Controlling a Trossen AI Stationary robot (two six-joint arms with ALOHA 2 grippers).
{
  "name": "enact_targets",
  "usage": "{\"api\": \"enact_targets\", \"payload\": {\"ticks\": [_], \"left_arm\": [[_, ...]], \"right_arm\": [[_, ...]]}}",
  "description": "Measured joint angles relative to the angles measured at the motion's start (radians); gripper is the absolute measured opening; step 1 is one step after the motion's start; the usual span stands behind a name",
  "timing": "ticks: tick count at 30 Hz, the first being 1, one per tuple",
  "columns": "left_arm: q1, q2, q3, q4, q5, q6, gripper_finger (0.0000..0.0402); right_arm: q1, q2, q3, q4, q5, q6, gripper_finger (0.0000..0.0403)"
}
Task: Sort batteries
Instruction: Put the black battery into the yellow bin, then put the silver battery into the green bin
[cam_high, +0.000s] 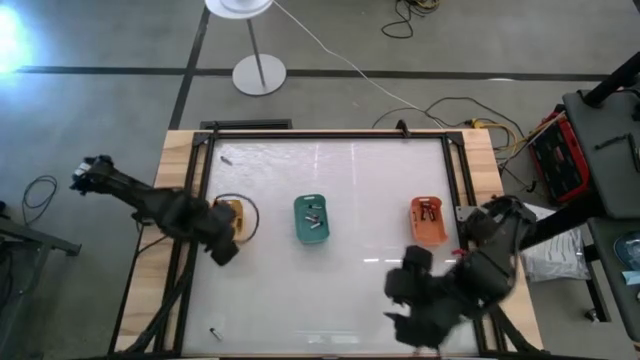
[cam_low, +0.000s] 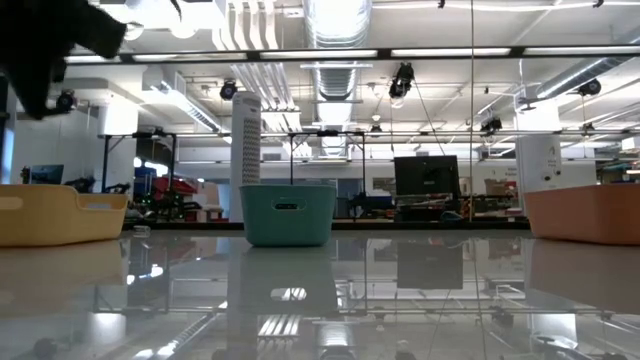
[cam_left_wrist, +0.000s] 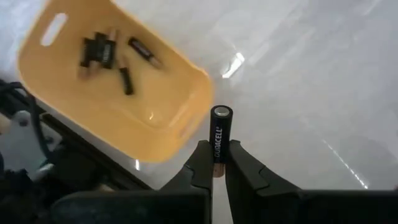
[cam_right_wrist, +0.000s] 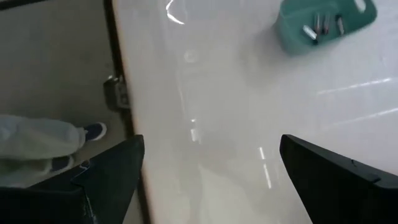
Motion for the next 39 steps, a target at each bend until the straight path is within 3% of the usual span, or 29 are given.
{"api": "enact_targets", "payload": {"ticks": [8, 12, 20, 30, 39], "left_arm": [[0.357, -0.014, -0.182, 0.036, 0.037, 0.298, 0.0002], [0.468, 0.007, -0.274, 0.166, 0.053, 0.404, 0.0002], [0.502, 0.132, -0.319, 0.215, 0.030, 0.561, 0.0002], [0.499, 0.231, -0.364, 0.306, 0.027, 0.606, 0.0003], [0.493, 0.227, -0.347, 0.334, -0.052, 0.662, 0.0072]], "right_arm": [[-0.282, 0.043, 0.000, 0.181, -0.203, -0.339, 0.0368], [-0.383, 0.061, 0.000, 0.268, -0.229, -0.460, 0.0368], [-0.526, 0.100, -0.009, 0.371, -0.286, -0.532, 0.0368], [-0.566, 0.103, -0.007, 0.361, -0.371, -0.515, 0.0368], [-0.553, 0.100, -0.007, 0.360, -0.434, -0.509, 0.0368]]}}
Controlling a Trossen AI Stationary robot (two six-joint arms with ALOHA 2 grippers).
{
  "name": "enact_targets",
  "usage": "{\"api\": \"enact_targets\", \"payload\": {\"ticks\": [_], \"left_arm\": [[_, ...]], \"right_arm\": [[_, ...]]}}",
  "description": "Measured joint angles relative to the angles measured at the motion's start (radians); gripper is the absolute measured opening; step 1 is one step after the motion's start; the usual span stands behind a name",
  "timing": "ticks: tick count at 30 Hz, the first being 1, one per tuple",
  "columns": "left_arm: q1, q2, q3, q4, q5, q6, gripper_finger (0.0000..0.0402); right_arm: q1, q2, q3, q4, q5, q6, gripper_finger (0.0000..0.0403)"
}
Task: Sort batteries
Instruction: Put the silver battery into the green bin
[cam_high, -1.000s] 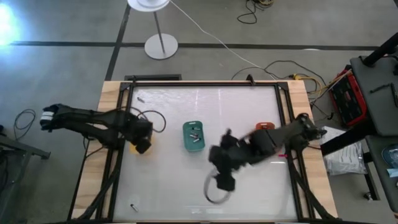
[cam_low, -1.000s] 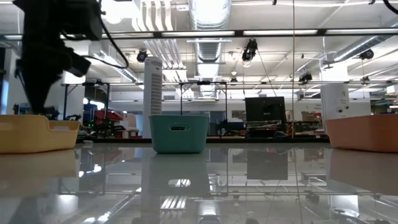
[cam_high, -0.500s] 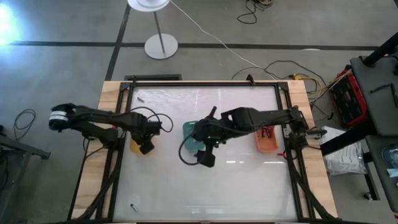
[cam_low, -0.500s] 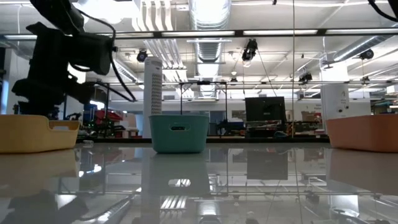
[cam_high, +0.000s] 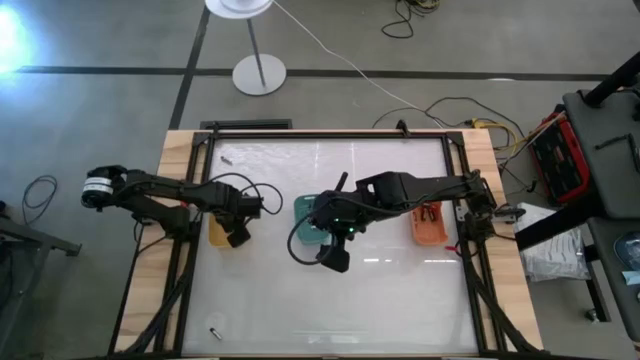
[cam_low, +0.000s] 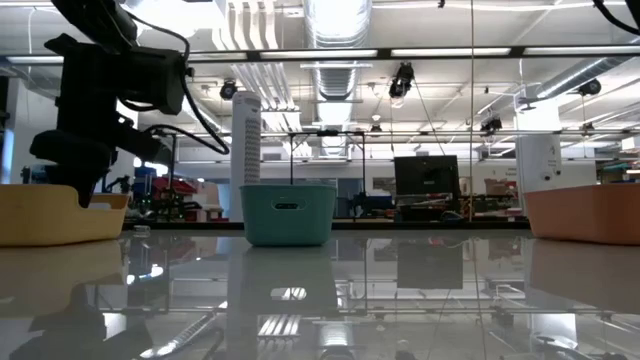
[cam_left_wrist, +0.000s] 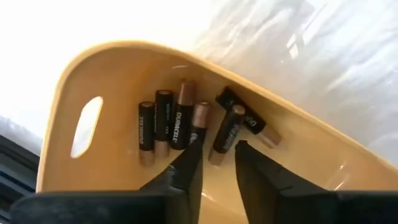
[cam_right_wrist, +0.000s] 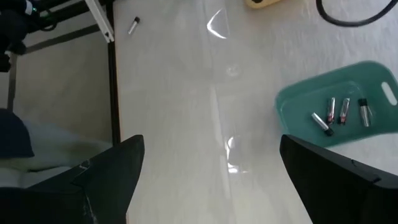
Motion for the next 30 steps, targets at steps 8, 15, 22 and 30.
{"api": "enact_targets", "payload": {"ticks": [8, 15, 22, 30], "left_arm": [[-0.035, -0.018, 0.112, -0.100, 0.010, -0.029, 0.0119], [-0.280, -0.037, 0.438, -0.305, -0.014, -0.212, 0.0127], [-0.657, 0.031, 0.749, -0.313, -0.144, -0.527, 0.0127], [-0.962, 0.240, 1.105, -0.307, -0.425, -0.791, 0.0127]], "right_arm": [[0.047, -0.046, 0.008, -0.120, 0.011, 0.021, 0.0368], [0.148, -0.112, 0.008, -0.160, 0.226, -0.016, 0.0368], [0.266, -0.132, 0.006, -0.230, 0.388, -0.015, 0.0368], [0.504, -0.185, -0.014, -0.359, 0.686, 0.319, 0.0368]]}}
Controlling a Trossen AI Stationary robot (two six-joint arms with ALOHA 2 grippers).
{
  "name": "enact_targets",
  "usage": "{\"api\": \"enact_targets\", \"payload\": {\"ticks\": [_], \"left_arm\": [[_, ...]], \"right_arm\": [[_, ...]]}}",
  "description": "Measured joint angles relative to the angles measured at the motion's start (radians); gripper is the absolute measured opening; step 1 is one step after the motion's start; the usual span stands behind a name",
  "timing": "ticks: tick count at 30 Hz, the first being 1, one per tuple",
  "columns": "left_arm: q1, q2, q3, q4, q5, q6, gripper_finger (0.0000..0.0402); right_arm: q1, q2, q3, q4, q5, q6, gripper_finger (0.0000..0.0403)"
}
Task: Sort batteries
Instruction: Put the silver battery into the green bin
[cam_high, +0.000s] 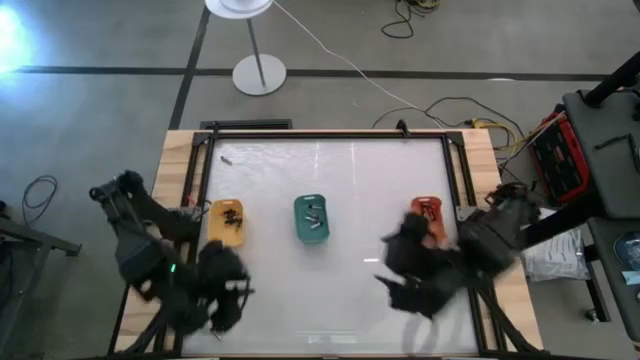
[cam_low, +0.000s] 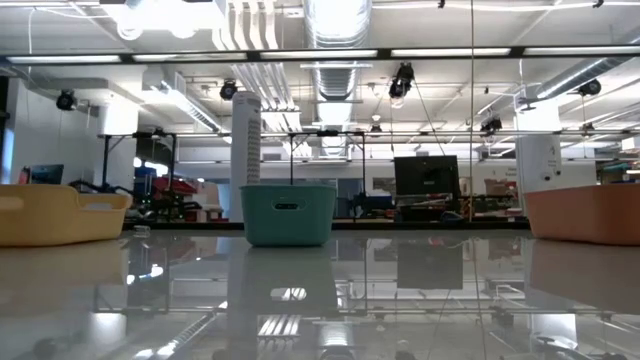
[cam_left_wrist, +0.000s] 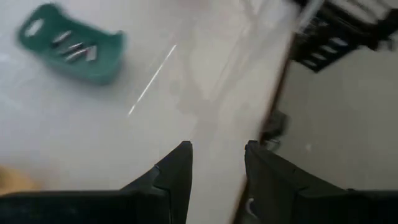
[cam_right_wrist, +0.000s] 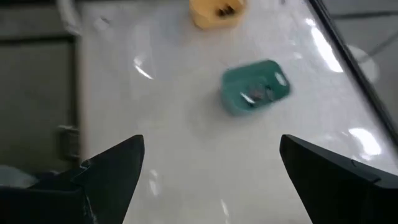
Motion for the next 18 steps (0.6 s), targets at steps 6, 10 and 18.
{"api": "enact_targets", "payload": {"ticks": [6, 10, 18], "left_arm": [[-0.075, 0.207, 0.224, -0.011, -0.002, -0.017, 0.0127], [-0.073, 0.361, 0.381, -0.011, 0.028, -0.023, 0.0127], [-0.089, 0.581, 0.599, 0.018, 0.372, 0.085, 0.0159]], "right_arm": [[0.193, -0.015, -0.027, -0.010, 0.137, 0.236, 0.0368], [0.305, 0.017, -0.080, -0.008, 0.318, 0.479, 0.0368], [0.309, 0.113, -0.175, 0.060, 0.286, 0.762, 0.0368]]}}
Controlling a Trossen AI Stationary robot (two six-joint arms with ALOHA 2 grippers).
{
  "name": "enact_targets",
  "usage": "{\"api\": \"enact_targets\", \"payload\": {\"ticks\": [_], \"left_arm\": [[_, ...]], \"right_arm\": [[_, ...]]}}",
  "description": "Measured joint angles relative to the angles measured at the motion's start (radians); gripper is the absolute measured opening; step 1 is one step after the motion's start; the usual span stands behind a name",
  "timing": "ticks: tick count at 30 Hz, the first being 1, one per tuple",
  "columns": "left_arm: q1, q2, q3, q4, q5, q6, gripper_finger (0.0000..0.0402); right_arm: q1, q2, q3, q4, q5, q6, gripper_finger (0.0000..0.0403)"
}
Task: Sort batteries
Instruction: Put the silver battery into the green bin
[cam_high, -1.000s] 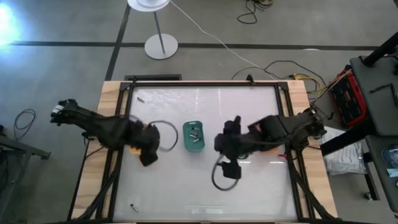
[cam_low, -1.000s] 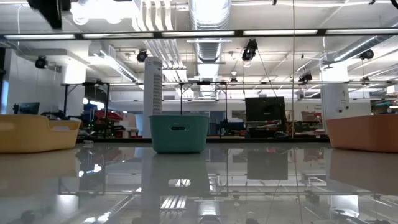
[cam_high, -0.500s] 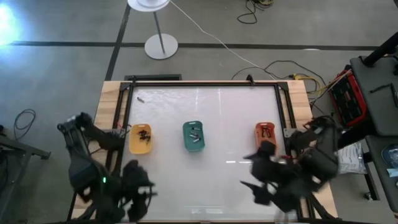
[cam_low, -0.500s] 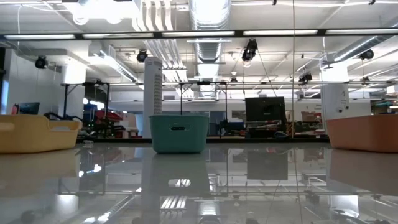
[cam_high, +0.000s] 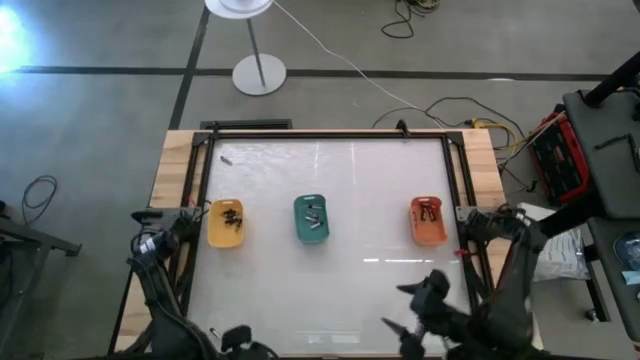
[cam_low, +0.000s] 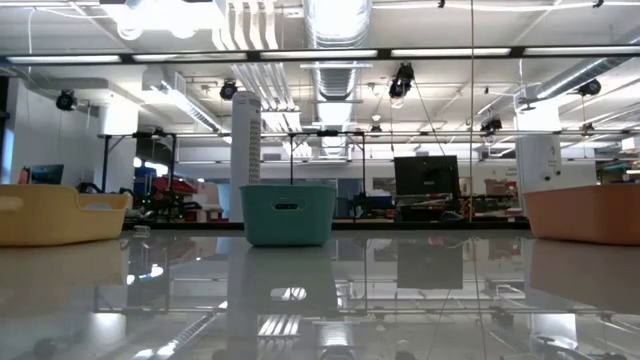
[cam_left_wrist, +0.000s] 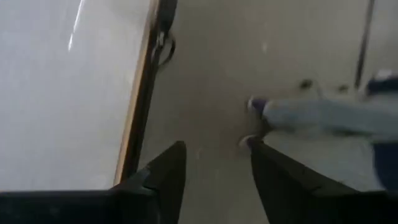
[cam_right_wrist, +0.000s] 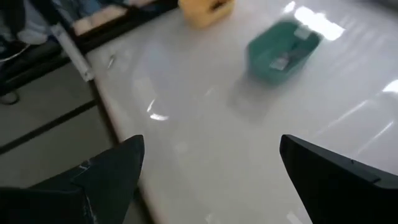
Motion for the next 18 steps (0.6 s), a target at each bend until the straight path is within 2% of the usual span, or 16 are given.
{"api": "enact_targets", "payload": {"ticks": [2, 8, 18], "left_arm": [[-0.014, 0.001, -0.035, -0.001, 0.036, -0.017, 0.0175], [-0.083, 0.000, -0.127, -0.004, 0.055, 0.008, 0.0216], [-0.123, -0.004, -0.330, -0.069, 0.114, 0.101, 0.0221]], "right_arm": [[0.005, 0.032, -0.005, 0.058, -0.036, 0.024, 0.0368], [0.009, 0.131, -0.005, 0.212, -0.156, 0.052, 0.0368], [-0.061, 0.214, 0.038, 0.262, -0.221, 0.162, 0.0368]]}}
